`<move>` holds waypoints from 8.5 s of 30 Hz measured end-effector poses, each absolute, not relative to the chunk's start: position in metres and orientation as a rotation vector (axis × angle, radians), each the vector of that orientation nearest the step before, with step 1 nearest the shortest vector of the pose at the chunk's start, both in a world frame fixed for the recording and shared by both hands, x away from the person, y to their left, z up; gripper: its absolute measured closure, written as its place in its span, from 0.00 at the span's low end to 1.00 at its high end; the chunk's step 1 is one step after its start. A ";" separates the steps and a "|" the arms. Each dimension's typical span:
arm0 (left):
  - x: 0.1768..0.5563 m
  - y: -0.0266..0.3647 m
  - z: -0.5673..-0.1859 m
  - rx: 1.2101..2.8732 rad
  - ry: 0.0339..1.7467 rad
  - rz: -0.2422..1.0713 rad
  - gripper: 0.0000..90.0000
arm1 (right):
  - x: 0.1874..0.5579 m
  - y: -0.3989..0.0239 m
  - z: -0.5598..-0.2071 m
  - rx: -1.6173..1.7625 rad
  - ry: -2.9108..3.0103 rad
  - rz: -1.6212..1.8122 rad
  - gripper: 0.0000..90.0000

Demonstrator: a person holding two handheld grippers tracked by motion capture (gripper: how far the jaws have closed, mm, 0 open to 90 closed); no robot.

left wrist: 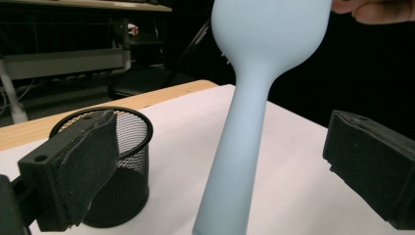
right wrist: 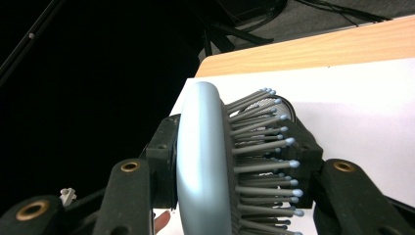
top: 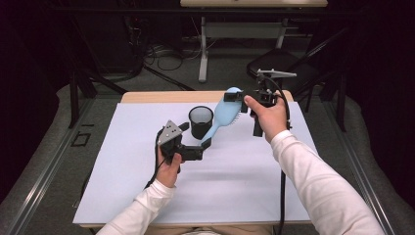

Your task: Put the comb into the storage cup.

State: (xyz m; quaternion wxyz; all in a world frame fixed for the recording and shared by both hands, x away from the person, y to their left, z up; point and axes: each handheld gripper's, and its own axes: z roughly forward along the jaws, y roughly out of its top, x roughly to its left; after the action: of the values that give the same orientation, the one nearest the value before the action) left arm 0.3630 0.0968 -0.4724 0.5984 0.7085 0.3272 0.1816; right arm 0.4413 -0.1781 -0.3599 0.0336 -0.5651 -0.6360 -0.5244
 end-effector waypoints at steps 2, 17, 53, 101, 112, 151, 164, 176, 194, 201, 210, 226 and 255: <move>0.364 0.097 -0.473 1.644 0.771 0.427 0.00 | 0.441 -0.178 -0.358 -1.744 -1.957 -1.614 0.56; 0.375 0.114 -0.469 1.683 0.836 0.471 0.00 | 0.445 -0.180 -0.347 -1.761 -2.003 -1.635 0.56; 0.391 0.163 -0.462 1.630 0.945 0.508 0.00 | 0.466 -0.163 -0.311 -1.810 -2.120 -1.674 0.56; 0.393 0.173 -0.460 1.595 0.963 0.494 0.00 | 0.514 -0.114 -0.306 -1.927 -2.271 -1.656 0.56; 0.393 0.174 -0.460 1.598 0.966 0.493 0.00 | 0.519 -0.104 -0.315 -1.945 -2.359 -1.656 0.56; 0.395 0.173 -0.462 1.608 0.968 0.496 0.00 | 0.519 -0.083 -0.359 -1.909 -2.490 -1.648 0.56; 0.395 0.172 -0.464 1.611 0.968 0.492 0.00 | 0.520 -0.077 -0.373 -1.912 -2.513 -1.626 0.56; 0.395 0.172 -0.463 1.610 0.970 0.493 0.00 | 0.519 -0.068 -0.384 -1.888 -2.570 -1.589 0.56; 0.396 0.172 -0.464 1.612 0.972 0.492 0.00 | 0.519 -0.066 -0.395 -1.884 -2.584 -1.562 0.56; 0.395 0.172 -0.464 1.610 0.973 0.493 0.00 | 0.519 -0.064 -0.400 -1.880 -2.595 -1.547 0.55; 0.395 0.172 -0.464 1.609 0.977 0.493 0.00 | 0.518 -0.063 -0.402 -1.858 -2.610 -1.560 0.55; 0.395 0.173 -0.464 1.602 0.985 0.491 0.00 | 0.516 -0.064 -0.404 -1.804 -2.608 -1.580 0.54; 0.396 0.173 -0.464 1.603 0.987 0.494 0.00 | 0.514 -0.062 -0.406 -1.763 -2.571 -1.564 0.46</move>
State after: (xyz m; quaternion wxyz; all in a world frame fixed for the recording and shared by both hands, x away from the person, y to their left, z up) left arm 0.3957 0.1731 -0.4642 0.5628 0.6809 0.4192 0.2097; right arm 0.5142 -0.0617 -0.4060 -0.1723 -0.4980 -0.7260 -0.4418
